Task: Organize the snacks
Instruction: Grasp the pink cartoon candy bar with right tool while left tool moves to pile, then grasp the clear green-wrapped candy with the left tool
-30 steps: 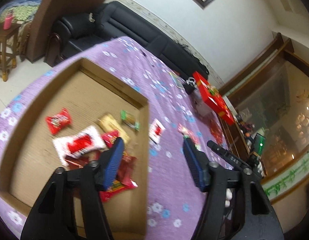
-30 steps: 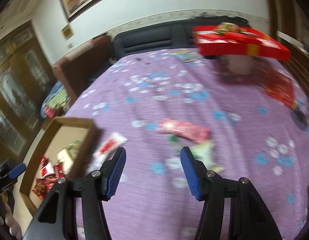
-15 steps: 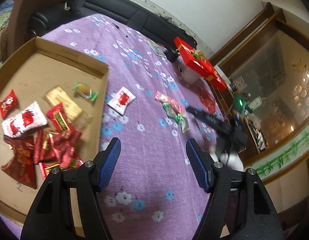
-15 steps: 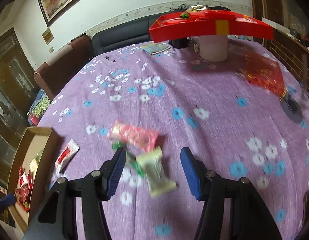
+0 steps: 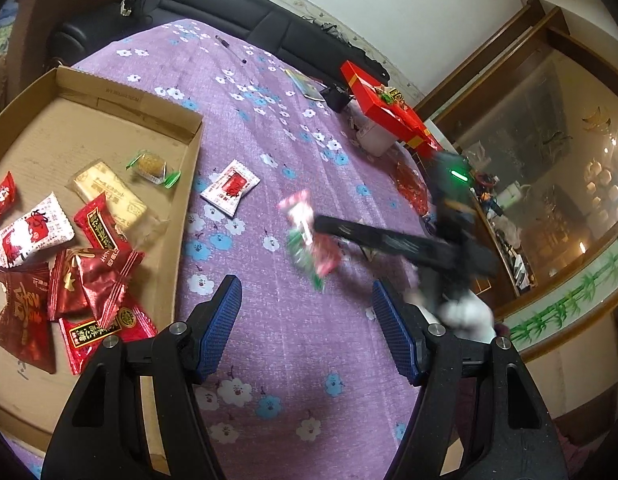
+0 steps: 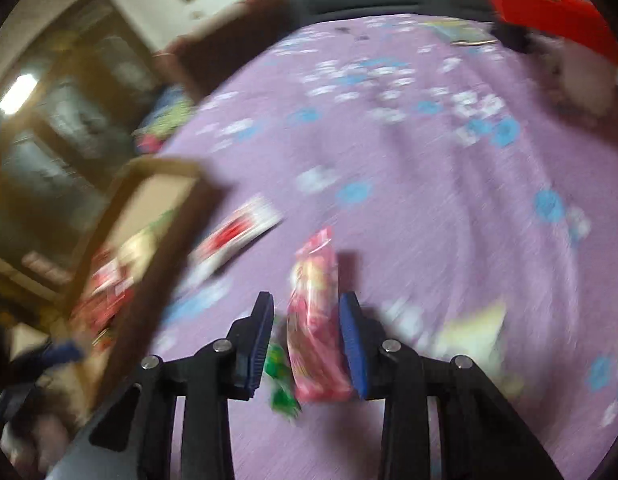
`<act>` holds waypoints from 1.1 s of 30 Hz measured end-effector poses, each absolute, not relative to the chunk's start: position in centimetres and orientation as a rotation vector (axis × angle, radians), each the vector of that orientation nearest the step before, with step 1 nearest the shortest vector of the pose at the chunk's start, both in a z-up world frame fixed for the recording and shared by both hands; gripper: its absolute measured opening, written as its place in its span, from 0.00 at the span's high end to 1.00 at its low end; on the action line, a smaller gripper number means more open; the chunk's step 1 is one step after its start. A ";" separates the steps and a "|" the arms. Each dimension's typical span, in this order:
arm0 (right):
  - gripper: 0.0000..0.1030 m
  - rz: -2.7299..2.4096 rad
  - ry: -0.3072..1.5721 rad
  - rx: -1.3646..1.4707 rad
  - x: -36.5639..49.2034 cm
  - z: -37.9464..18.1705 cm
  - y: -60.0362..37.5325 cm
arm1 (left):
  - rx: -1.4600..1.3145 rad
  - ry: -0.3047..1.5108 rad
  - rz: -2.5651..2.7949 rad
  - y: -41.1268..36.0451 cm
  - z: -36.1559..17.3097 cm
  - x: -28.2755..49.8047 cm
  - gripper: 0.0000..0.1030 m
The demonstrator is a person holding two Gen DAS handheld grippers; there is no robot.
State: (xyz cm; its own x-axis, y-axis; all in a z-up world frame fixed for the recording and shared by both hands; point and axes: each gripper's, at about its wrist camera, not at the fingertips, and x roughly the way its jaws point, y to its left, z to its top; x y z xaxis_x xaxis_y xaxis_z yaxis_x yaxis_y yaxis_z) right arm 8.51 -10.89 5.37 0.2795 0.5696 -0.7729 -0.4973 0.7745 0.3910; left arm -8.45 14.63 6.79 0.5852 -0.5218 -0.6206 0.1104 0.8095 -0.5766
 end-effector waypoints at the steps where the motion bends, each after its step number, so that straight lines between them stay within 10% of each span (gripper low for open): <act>1: 0.62 0.711 1.044 0.094 7.6 5.9 -11.8 | -0.523 0.880 -0.391 14.6 6.6 -8.4 0.34; 4: 0.46 0.554 0.955 0.171 6.2 7.2 -16.6 | -0.544 0.902 -0.404 14.3 5.8 -8.1 0.34; 20: 0.46 0.547 0.969 0.025 5.1 4.3 -10.0 | -0.313 1.007 -0.400 8.9 3.8 -8.2 0.34; 23: 0.70 0.500 0.936 -0.080 4.6 3.7 -8.8 | -0.296 1.027 -0.369 8.6 3.0 -7.6 0.34; 33: 0.70 0.465 0.936 0.038 5.4 3.5 -12.9 | -0.198 1.010 -0.293 6.5 1.2 -4.8 0.34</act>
